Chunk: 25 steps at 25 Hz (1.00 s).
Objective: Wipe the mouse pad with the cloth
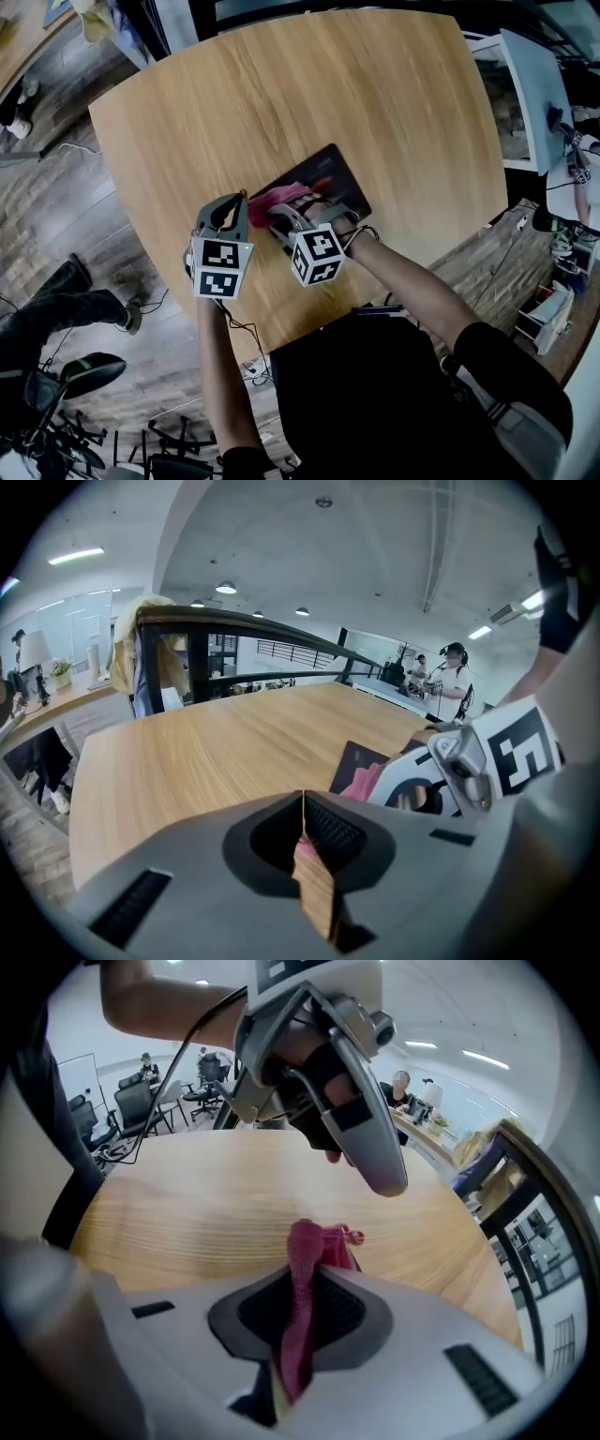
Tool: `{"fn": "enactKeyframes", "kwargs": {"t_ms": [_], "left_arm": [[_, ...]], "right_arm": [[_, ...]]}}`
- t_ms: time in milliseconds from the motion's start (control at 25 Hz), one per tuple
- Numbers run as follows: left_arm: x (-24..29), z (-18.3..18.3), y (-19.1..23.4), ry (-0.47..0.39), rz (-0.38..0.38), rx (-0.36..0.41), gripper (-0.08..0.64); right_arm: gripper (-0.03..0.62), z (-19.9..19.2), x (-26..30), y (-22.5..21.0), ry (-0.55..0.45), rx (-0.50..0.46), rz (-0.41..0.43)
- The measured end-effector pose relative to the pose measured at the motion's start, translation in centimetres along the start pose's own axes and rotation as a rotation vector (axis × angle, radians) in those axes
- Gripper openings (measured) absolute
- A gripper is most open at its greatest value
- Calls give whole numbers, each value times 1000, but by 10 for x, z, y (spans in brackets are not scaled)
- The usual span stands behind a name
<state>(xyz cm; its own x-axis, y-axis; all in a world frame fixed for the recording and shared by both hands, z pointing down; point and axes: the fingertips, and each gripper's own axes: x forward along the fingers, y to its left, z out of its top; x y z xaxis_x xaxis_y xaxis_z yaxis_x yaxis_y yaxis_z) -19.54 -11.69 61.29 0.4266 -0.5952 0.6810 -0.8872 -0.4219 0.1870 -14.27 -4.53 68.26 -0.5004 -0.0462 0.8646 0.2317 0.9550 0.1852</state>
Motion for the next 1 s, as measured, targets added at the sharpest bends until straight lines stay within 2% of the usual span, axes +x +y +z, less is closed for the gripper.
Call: {"fn": "enactKeyframes", "kwargs": {"t_ms": [280, 600, 1000], "left_arm": [[18, -16, -8, 69, -44, 26, 25], [37, -36, -22, 174, -118, 56, 25], [50, -52, -39, 230, -150, 56, 25]], "right_arm": [[59, -3, -4, 17, -7, -20, 56], [58, -6, -9, 32, -9, -20, 77], [59, -14, -18, 52, -22, 1, 93]]}}
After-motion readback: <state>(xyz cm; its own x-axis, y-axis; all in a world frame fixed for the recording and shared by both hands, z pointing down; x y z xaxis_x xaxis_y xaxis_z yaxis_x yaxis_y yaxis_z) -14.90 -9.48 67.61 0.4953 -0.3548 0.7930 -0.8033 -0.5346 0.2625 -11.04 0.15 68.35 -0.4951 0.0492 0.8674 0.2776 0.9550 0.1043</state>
